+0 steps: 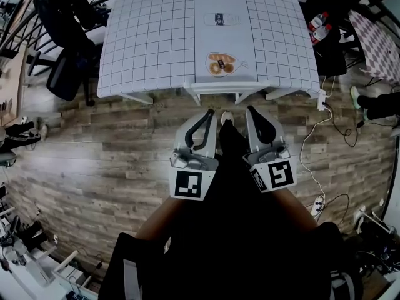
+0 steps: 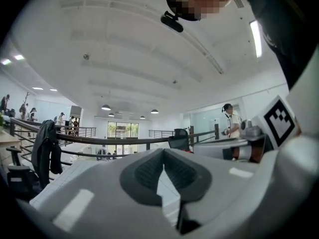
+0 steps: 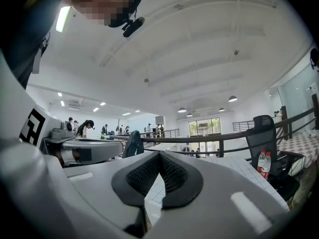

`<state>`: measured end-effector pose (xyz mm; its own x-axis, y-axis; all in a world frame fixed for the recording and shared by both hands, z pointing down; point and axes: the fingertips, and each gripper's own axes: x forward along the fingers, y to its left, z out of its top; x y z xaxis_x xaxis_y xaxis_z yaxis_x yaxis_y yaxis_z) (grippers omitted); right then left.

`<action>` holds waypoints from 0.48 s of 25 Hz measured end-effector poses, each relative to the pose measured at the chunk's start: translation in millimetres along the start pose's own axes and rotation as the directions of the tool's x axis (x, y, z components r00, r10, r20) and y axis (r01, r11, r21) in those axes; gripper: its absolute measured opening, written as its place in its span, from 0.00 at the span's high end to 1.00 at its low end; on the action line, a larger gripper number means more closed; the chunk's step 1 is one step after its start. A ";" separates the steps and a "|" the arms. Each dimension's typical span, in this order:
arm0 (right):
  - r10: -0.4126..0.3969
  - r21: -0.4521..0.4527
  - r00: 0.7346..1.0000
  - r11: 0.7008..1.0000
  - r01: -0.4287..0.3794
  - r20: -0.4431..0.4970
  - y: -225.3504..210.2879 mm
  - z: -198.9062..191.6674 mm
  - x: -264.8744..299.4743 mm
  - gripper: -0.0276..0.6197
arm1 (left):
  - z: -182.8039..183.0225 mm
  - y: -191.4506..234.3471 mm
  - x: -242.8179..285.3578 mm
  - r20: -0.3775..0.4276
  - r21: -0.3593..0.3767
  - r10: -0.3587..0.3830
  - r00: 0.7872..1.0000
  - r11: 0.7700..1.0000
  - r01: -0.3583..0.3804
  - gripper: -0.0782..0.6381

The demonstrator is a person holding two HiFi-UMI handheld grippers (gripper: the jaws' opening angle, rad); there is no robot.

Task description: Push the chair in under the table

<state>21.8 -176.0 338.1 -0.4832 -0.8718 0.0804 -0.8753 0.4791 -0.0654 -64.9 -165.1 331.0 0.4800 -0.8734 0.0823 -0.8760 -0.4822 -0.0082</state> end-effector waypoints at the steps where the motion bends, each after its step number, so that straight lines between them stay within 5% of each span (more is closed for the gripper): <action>1: 0.000 -0.002 1.000 1.000 0.000 0.001 1.2 -1.6 -1.2 0.96 | -1.4 -1.9 -1.8 -0.002 -0.001 -0.002 1.000 1.000 0.002 0.88; 12: 0.010 -0.036 1.000 0.999 -0.010 -0.002 23.2 -5.5 -15.3 0.96 | -10.0 -10.0 -25.3 -0.003 0.006 -0.009 1.000 1.000 0.009 0.88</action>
<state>8.8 -151.0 340.8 -0.4922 -0.8666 0.0819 -0.8704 0.4914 -0.0308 -68.7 -137.4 339.0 0.4878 -0.8688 0.0852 -0.8713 -0.4905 -0.0131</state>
